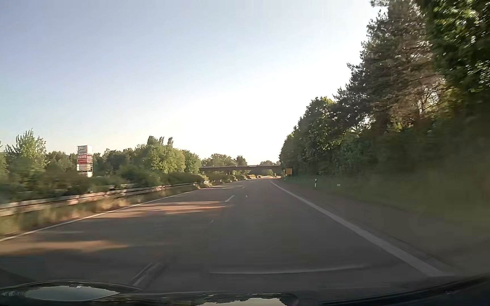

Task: Follow the waypoints while adhering to traffic rules and regulations

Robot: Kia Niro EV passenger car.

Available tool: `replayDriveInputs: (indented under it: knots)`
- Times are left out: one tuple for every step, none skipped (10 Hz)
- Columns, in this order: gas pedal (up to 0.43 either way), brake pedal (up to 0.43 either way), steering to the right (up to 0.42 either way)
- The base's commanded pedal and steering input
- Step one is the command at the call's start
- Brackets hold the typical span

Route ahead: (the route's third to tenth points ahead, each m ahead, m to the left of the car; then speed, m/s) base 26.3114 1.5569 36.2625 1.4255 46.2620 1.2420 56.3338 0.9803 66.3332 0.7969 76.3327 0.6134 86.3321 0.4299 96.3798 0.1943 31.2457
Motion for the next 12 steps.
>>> replayDriveInputs:
  knots:
    - [0.280, 0.000, 0.002]
    - [0.280, 0.000, 0.002]
    - [0.280, 0.000, 0.002]
    - [0.280, 0.000, 0.002]
    - [0.280, 0.000, 0.002]
    - [0.280, 0.000, 0.002]
    - [0.280, 0.000, 0.002]
    - [0.280, 0.000, 0.002]
    - [0.280, 0.000, 0.002]
    - [0.280, 0.000, 0.001]
    - [0.280, 0.000, 0.001]
    - [0.280, 0.000, 0.001]
